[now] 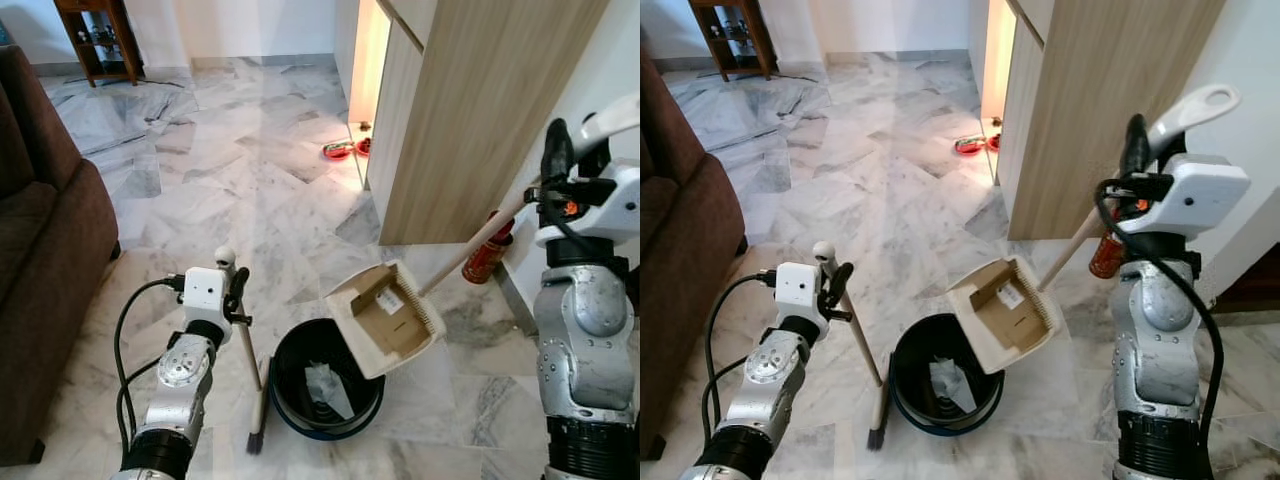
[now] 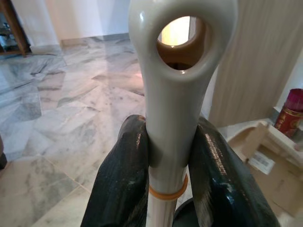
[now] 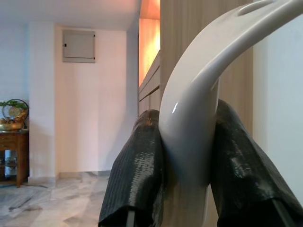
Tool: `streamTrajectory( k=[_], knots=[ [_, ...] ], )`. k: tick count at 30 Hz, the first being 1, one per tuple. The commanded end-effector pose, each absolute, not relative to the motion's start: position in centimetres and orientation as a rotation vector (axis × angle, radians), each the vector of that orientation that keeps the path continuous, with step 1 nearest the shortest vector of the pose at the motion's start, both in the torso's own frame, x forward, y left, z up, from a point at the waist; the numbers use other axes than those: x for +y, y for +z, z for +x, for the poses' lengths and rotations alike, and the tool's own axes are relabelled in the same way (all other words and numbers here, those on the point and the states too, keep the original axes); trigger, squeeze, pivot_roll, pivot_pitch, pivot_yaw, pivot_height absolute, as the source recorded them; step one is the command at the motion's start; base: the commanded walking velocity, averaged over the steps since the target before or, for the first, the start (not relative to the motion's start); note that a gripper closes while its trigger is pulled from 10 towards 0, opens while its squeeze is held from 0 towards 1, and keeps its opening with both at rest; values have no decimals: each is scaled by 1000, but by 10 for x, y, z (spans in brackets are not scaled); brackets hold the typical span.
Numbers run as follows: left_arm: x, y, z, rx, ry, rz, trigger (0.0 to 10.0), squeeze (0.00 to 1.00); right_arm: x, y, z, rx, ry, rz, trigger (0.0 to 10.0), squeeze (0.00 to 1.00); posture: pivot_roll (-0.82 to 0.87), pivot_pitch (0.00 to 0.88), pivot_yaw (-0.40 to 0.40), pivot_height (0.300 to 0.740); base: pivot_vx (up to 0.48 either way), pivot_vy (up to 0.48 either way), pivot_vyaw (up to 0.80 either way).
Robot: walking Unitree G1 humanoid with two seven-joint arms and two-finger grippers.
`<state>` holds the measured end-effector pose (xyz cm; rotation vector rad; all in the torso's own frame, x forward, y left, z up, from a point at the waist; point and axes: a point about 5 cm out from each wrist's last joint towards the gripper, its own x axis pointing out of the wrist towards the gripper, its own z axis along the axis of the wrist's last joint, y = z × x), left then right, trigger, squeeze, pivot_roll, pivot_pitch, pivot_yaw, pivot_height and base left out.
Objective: Sweep floor
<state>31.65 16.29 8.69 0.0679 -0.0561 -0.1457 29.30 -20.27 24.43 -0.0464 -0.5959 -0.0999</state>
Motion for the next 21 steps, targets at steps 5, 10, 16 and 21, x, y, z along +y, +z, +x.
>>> streamTrajectory(
  k=[5,10,16,21],
  knots=[
    [162,96,319,-101,-151,73,10000,0,-175,258,278,-699,-58,20,10000,0,140,86,-7,740,0,0,0],
    [162,96,319,-103,-153,72,10000,0,-163,257,274,-697,-54,66,10000,0,144,86,-8,740,0,0,0],
    [163,97,319,-105,-149,72,10000,0,-148,262,265,-730,-46,-17,10000,0,140,88,-9,740,0,0,0],
    [161,97,320,-109,-153,67,10000,0,-120,260,256,-753,64,-116,10000,0,139,90,-10,740,0,0,0]
  ],
)
